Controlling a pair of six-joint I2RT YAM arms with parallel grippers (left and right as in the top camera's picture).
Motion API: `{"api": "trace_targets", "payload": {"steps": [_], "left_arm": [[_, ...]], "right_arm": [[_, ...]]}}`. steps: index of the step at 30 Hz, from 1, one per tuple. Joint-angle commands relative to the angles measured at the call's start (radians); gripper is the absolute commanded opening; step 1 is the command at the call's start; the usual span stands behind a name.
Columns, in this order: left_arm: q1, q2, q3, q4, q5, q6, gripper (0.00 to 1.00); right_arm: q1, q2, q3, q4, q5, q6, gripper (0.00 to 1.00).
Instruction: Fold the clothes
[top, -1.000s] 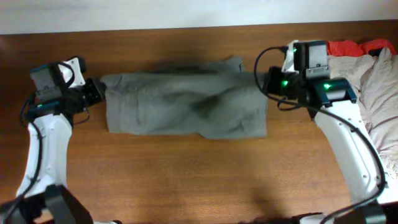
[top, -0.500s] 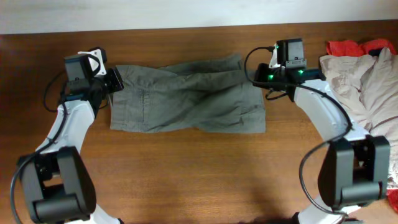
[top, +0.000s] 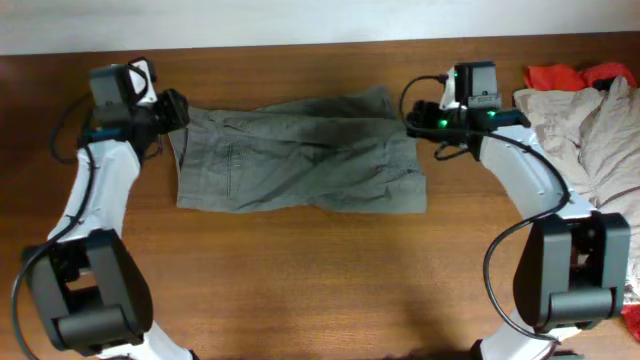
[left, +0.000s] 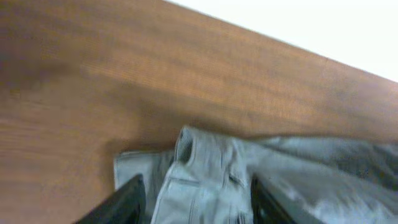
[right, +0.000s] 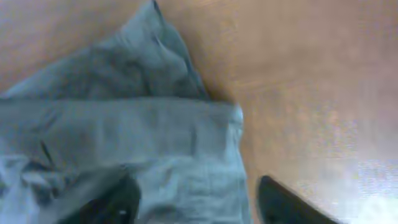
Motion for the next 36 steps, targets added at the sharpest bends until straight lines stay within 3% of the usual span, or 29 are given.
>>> {"api": "trace_targets", "payload": {"steps": [1,6,9,14,21,24,31,36], "left_arm": [[-0.006,0.0,0.047,-0.112,0.129,0.116,0.36],[-0.095,0.003,0.043,-0.267,0.169,0.361,0.09],[-0.177,0.027,0.038,-0.298,0.108,0.488,0.0],[-0.28,0.108,0.038,-0.259,-0.027,0.528,0.01],[-0.318,0.259,0.038,-0.148,-0.034,0.553,0.0],[-0.317,0.296,0.038,-0.081,-0.035,0.553,0.0],[-0.317,0.309,0.038,-0.039,-0.05,0.552,0.01],[-0.317,0.309,0.041,-0.036,-0.061,0.552,0.01]], "right_arm": [[0.003,-0.055,0.012,-0.074,-0.1,-0.05,0.49],[0.058,-0.047,0.011,-0.165,-0.107,-0.05,0.19],[0.101,-0.027,0.006,-0.162,-0.084,-0.049,0.12],[0.163,0.052,0.002,-0.085,-0.034,-0.041,0.1],[0.172,0.204,0.002,0.059,-0.027,0.035,0.07],[0.172,0.248,0.002,0.185,-0.032,0.024,0.05],[0.138,0.261,0.003,0.679,-0.032,0.02,0.04],[0.09,0.256,0.004,0.792,-0.063,0.116,0.04]]}}
